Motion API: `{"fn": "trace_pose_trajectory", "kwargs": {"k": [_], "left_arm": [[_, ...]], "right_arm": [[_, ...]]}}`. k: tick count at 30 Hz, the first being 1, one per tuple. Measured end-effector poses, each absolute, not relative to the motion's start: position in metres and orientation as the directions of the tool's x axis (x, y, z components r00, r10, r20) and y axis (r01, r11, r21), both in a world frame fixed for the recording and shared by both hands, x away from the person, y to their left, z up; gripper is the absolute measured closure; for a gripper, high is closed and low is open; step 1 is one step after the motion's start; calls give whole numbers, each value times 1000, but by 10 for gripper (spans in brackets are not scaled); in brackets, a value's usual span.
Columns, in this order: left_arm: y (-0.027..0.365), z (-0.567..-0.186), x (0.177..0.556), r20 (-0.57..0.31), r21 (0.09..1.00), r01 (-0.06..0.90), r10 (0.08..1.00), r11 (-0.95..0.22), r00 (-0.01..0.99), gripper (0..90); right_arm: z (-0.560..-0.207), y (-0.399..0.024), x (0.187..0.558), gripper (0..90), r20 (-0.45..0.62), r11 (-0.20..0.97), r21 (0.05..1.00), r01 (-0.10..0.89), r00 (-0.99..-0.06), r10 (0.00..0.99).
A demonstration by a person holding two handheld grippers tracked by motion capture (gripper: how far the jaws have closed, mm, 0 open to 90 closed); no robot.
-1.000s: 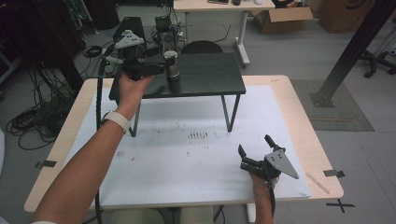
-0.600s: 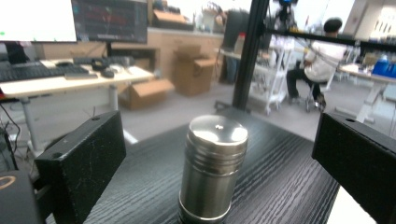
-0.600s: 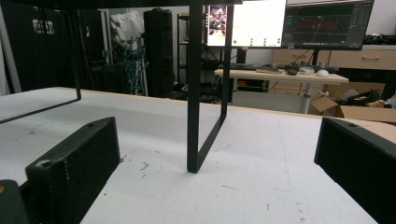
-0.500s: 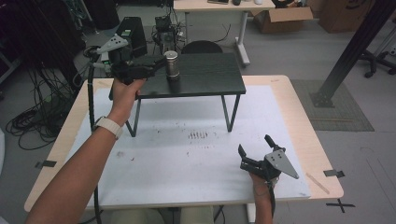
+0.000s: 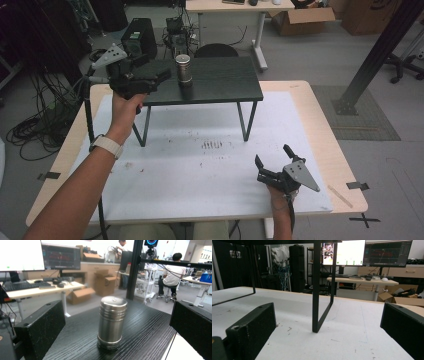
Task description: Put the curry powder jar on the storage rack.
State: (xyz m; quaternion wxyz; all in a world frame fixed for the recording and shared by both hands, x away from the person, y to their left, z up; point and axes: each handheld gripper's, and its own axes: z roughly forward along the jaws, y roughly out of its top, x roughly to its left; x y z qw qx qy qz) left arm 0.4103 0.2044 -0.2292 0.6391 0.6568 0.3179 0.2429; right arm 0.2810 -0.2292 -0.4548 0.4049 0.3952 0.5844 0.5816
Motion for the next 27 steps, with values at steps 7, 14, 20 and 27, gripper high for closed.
{"fn": "trace_pose_trajectory", "kwargs": {"k": [7,14,20,27], "left_arm": [[211,-226,394,-66,998,52,722,41,689,5],[220,-225,378,-58,998,21,724,61,687,6],[230,-230,363,-67,995,-4,724,96,687,6],[242,-238,349,-72,994,-15,725,112,685,6]], "right_arm": [[-455,-229,281,0,-14,11,1000,-10,-360,933],[-455,-229,281,0,-15,12,1000,-11,-359,933],[-455,-229,281,0,-16,12,1000,-14,-359,933],[-455,-229,281,0,-20,15,1000,-16,-359,933]]}}
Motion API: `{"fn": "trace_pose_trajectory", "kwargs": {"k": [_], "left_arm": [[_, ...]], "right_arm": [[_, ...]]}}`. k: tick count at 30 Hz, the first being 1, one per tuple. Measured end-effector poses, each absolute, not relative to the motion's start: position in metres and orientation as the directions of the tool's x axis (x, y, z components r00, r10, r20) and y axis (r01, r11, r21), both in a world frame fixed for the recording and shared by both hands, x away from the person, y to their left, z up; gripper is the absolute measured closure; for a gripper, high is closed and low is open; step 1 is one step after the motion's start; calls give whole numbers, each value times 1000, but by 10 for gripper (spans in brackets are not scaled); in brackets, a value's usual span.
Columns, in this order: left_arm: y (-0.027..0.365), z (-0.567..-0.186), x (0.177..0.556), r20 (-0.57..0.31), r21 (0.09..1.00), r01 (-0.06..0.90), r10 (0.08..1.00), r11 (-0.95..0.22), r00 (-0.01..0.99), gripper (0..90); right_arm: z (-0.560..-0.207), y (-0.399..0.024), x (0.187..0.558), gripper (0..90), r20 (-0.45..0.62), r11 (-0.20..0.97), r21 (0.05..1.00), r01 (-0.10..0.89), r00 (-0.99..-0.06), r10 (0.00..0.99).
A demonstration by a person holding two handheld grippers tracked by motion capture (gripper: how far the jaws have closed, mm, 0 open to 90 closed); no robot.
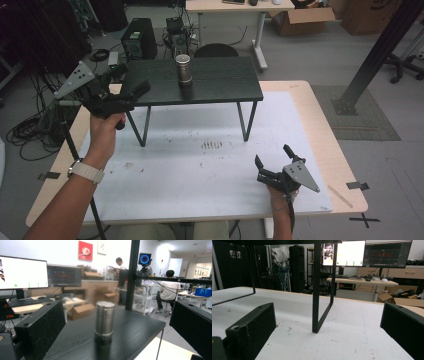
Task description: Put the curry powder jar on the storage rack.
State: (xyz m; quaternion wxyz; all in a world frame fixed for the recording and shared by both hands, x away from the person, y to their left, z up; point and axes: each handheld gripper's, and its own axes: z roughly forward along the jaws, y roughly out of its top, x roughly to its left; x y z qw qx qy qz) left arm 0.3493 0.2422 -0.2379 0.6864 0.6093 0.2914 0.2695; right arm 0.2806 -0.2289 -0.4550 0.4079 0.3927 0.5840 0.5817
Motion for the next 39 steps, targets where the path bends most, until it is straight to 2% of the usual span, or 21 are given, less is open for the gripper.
{"fn": "trace_pose_trajectory", "kwargs": {"k": [10,28,39], "left_arm": [[257,-251,338,-83,990,-31,735,140,673,6],[280,-283,311,6,986,-132,765,103,643,4],[291,-311,295,18,989,-125,794,73,607,5]], "right_arm": [[-455,-229,281,0,-20,16,1000,-14,-359,933],[-455,-229,281,0,-22,19,1000,-14,-360,933],[-455,-228,281,0,-23,19,1000,-14,-361,932]]}}
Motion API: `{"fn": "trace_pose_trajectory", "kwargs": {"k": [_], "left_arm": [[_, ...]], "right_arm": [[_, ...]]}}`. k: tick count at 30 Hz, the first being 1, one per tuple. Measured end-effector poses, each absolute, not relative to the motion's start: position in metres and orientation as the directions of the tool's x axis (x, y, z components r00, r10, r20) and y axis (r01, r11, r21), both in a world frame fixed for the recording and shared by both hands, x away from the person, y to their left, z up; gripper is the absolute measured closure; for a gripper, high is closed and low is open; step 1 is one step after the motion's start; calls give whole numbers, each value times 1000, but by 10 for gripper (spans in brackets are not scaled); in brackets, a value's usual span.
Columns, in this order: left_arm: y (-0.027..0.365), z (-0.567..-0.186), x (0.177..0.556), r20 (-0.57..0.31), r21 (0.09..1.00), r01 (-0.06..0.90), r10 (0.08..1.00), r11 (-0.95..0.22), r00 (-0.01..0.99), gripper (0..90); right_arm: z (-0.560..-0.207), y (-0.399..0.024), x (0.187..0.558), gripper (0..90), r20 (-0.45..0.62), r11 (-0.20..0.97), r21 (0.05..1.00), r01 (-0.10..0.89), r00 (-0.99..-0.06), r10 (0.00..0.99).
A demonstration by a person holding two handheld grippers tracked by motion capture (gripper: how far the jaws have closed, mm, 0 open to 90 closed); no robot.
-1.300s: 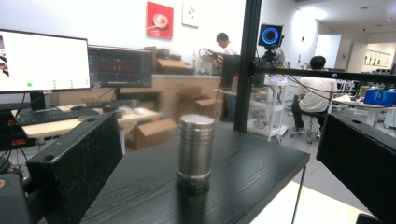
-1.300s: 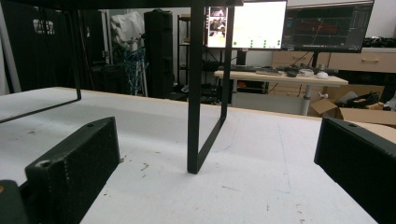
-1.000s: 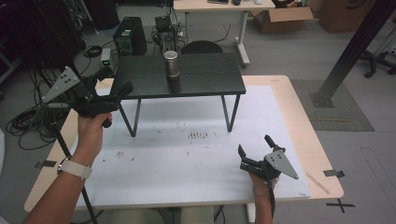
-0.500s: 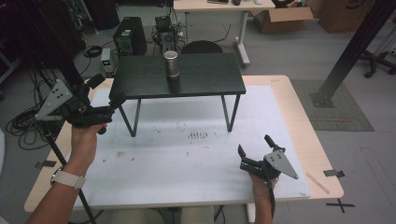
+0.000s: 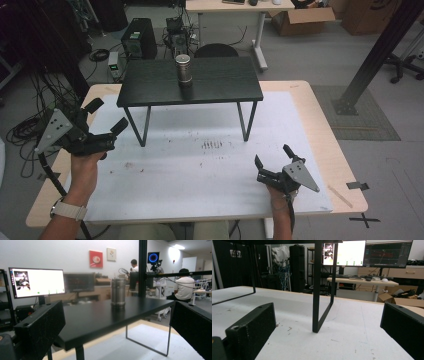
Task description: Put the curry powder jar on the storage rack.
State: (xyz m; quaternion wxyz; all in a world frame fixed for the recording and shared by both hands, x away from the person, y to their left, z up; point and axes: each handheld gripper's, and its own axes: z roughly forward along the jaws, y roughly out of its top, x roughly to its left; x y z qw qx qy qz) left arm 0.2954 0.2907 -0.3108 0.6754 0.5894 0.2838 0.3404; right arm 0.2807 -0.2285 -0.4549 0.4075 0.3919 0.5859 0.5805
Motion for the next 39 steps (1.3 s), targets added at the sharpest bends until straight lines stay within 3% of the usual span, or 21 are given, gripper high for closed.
{"fn": "trace_pose_trajectory", "kwargs": {"k": [39], "left_arm": [[335,-422,275,-52,997,-24,893,71,446,5]], "right_arm": [[-455,-227,281,0,-36,35,999,-11,-360,932]]}}
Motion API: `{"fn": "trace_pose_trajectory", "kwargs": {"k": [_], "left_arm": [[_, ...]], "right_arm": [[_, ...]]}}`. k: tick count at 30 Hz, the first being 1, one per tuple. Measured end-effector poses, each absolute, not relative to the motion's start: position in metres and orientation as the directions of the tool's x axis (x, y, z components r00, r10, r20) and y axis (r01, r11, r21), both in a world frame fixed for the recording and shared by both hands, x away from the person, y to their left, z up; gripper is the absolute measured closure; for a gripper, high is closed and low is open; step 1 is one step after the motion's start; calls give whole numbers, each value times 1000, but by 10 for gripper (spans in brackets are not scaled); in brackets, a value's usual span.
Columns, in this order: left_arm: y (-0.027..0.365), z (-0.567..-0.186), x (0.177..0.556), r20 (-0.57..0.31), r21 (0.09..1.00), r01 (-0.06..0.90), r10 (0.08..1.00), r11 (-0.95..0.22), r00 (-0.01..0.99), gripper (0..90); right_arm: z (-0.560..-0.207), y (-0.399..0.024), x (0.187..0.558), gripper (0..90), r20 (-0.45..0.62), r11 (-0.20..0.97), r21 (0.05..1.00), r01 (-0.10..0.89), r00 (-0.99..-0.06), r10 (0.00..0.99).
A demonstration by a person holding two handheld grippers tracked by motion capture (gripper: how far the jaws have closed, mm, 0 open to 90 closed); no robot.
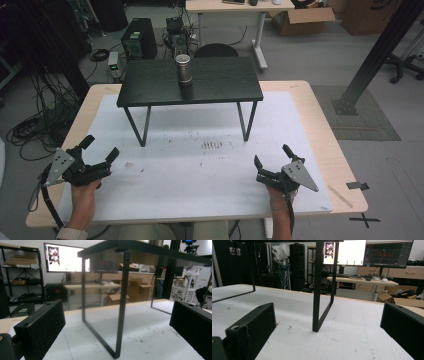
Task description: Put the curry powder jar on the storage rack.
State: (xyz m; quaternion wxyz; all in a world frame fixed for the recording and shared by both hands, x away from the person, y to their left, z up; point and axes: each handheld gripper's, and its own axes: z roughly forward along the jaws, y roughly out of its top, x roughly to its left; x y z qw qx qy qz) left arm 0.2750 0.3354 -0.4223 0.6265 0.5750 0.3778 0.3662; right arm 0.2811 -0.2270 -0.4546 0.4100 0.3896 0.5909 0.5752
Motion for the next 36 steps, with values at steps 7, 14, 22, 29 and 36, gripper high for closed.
{"fn": "trace_pose_trajectory", "kwargs": {"k": [7,14,22,29,36], "left_arm": [[337,-437,274,-45,999,-3,904,51,424,4],[336,-449,272,-36,999,15,911,32,410,4],[336,-453,272,-33,999,23,912,26,408,3],[334,-454,271,-11,1000,14,914,6,405,4],[332,-454,270,0,1000,10,916,-4,402,4]], "right_arm": [[-455,-227,281,0,-39,38,999,-11,-360,932],[-455,-226,281,0,-40,40,999,-8,-360,932],[-455,-226,281,0,-42,42,999,-8,-360,932],[-455,-226,281,0,-44,44,999,-8,-359,932],[-455,-226,281,0,-45,45,999,-8,-359,932]]}}
